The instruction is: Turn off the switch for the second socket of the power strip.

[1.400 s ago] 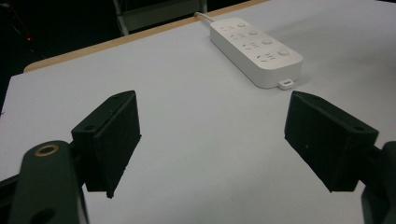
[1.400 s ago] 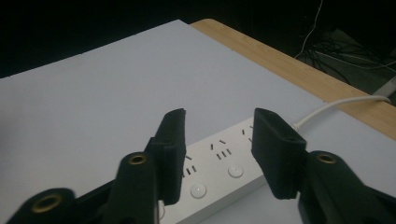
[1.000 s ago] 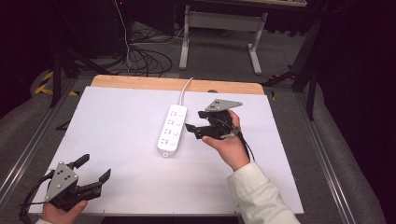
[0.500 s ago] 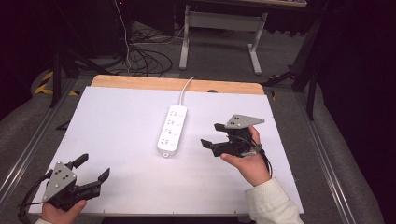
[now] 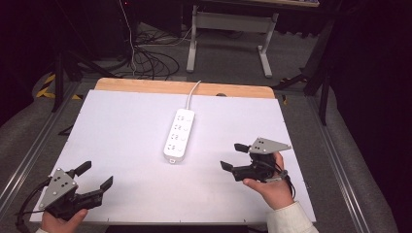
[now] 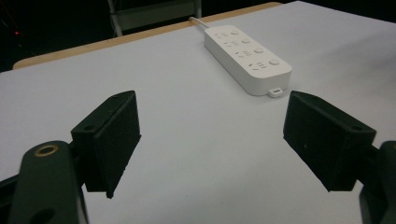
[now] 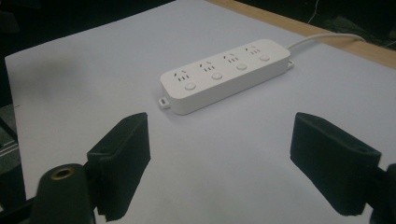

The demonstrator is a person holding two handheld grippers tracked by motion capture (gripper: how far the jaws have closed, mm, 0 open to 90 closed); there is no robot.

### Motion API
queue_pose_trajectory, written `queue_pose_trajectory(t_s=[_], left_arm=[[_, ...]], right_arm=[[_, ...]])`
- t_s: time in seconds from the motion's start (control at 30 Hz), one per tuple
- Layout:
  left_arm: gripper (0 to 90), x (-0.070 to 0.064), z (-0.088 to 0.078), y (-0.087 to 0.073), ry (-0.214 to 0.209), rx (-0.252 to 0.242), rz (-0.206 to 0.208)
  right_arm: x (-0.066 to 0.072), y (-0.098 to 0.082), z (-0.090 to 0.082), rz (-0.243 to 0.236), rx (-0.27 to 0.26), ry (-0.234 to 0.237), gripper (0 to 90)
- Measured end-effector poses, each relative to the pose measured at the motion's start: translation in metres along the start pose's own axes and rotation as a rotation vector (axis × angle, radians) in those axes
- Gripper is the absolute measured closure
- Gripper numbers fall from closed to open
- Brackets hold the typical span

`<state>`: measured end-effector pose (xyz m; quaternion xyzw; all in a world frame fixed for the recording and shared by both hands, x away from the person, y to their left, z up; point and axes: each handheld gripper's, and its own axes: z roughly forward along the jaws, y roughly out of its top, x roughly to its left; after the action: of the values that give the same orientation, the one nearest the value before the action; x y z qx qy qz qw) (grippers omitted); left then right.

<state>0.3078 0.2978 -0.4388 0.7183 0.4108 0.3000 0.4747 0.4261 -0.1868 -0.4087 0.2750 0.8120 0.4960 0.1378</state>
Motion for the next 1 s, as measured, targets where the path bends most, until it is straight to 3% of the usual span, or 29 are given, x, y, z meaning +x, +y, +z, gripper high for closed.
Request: queue_pose_trajectory(t_s=[0.17,0.33,0.6,0.83,1.0], left_arm=[[19.1,0.0,-0.001,0.001,-0.013,-0.002,-0.006],[18.6,-0.003,0.0,0.0,0.015,-0.002,0.022],[18.7,-0.002,0.0,0.0,0.012,0.005,0.023],[17.8,0.0,0.001,-0.002,0.022,0.009,0.021],[17.5,0.002,-0.001,-0.003,0.012,0.015,0.01]], right_arm=[[0.0,-0.017,-0.005,0.012,-0.006,0.002,20.7],[0.0,-0.035,-0.005,0.02,-0.009,-0.005,20.5],[0.004,-0.062,-0.001,0.044,0.003,0.001,18.9],[0.007,-0.087,0.001,0.091,0.022,-0.038,19.1],[0.006,-0.091,0.001,0.1,0.029,-0.068,19.2]])
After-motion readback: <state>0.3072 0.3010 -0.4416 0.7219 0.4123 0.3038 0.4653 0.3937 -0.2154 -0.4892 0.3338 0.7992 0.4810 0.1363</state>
